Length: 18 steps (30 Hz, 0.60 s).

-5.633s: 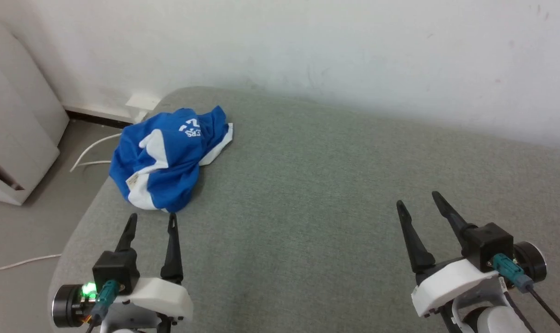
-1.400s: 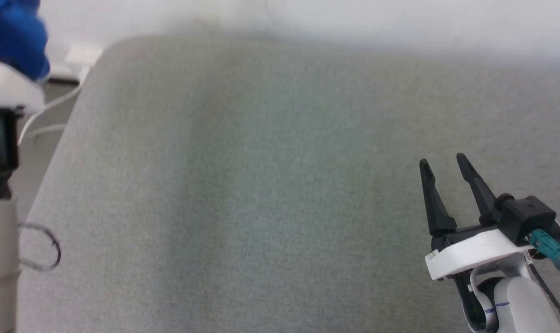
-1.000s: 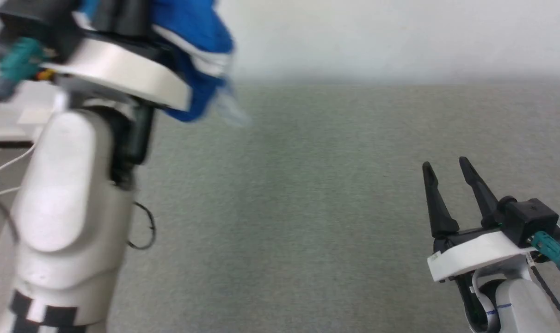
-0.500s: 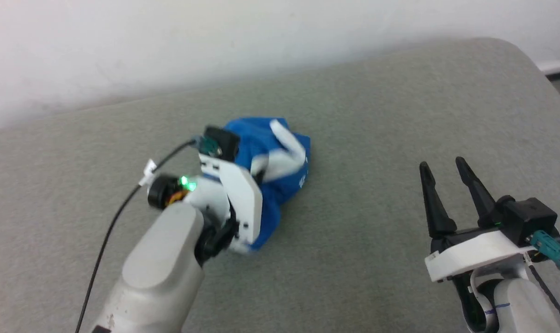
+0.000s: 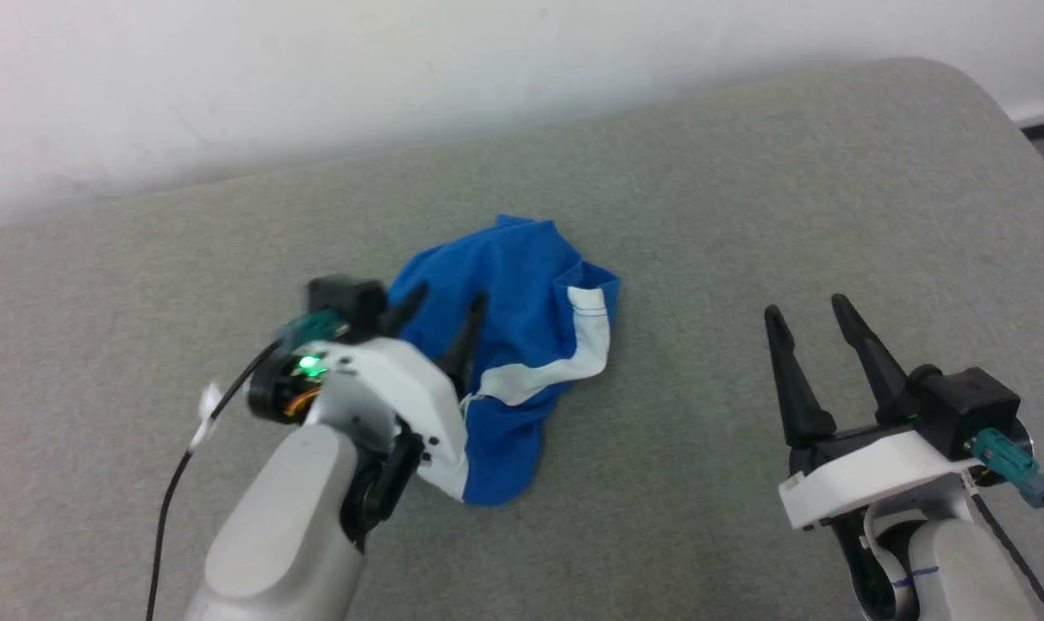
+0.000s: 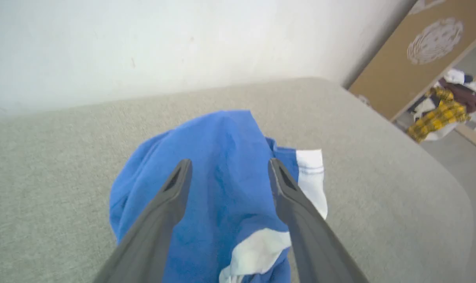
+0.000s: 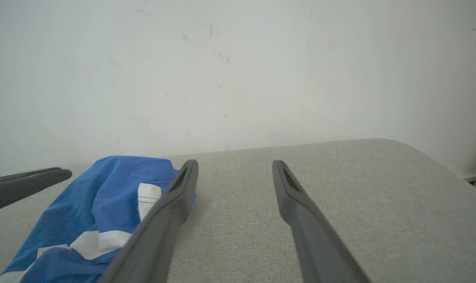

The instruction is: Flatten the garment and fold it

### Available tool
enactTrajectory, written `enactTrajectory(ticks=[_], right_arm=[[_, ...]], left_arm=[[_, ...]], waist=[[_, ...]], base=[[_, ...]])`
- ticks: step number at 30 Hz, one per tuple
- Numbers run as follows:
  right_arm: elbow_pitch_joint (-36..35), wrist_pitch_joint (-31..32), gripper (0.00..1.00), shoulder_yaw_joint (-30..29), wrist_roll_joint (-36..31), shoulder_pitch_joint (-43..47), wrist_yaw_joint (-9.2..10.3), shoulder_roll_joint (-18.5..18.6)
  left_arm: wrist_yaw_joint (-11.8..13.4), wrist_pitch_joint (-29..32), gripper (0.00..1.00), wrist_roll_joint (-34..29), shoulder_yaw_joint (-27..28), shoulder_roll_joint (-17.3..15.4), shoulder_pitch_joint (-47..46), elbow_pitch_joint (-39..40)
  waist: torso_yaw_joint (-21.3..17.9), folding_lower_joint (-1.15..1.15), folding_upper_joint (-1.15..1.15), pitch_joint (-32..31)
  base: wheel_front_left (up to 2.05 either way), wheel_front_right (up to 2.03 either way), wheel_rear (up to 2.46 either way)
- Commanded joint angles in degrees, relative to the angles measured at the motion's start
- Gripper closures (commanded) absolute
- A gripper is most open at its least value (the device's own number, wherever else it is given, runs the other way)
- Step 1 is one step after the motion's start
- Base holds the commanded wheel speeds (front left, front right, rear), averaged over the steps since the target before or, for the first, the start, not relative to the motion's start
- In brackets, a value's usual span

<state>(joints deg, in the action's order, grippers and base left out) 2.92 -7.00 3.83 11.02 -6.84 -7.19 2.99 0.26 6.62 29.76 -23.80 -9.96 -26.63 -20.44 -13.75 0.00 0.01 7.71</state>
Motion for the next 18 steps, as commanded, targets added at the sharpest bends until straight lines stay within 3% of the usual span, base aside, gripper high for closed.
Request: enactTrajectory(ticks=[1,4,6,12,18], right_arm=[[-0.4,0.2,0.0,0.2,-0.3,-0.8,-0.3,-0.1],[-0.9,0.8,0.0,1.1,-1.0,-1.4,-0.3,-0.1],[-1.0,1.4,0.0,1.8,-1.4,-2.1,-0.3,-0.1],[2.6,8.2,0.0,3.9,-3.8,-6.9,-0.3,-0.1],[10.7,21.1,0.0,3.7,-7.0,-12.4,-0.3,-0.1]], left_arm=[[0.8,-2.9,0.0,-0.7,0.9,-0.3,1.8,1.2],[3.4,-14.9,0.0,-2.5,4.0,-0.7,5.6,5.6],[4.7,-19.4,0.0,-3.2,5.7,-0.8,8.3,7.9],[7.3,-21.6,0.0,-7.3,11.7,-0.3,15.1,15.1],[6.0,-21.6,0.0,-11.6,16.9,3.1,20.3,20.3]], waist=[[2.2,0.0,-0.01,-1.3],[4.4,0.0,-0.01,-1.7],[5.9,0.0,-0.01,-1.8],[10.0,0.0,-0.01,-1.1],[13.5,0.0,-0.01,-0.1]], base=[[0.0,0.0,0.0],[0.0,0.0,0.0],[0.0,0.0,0.0],[0.0,0.0,0.0],[0.0,0.0,0.0]])
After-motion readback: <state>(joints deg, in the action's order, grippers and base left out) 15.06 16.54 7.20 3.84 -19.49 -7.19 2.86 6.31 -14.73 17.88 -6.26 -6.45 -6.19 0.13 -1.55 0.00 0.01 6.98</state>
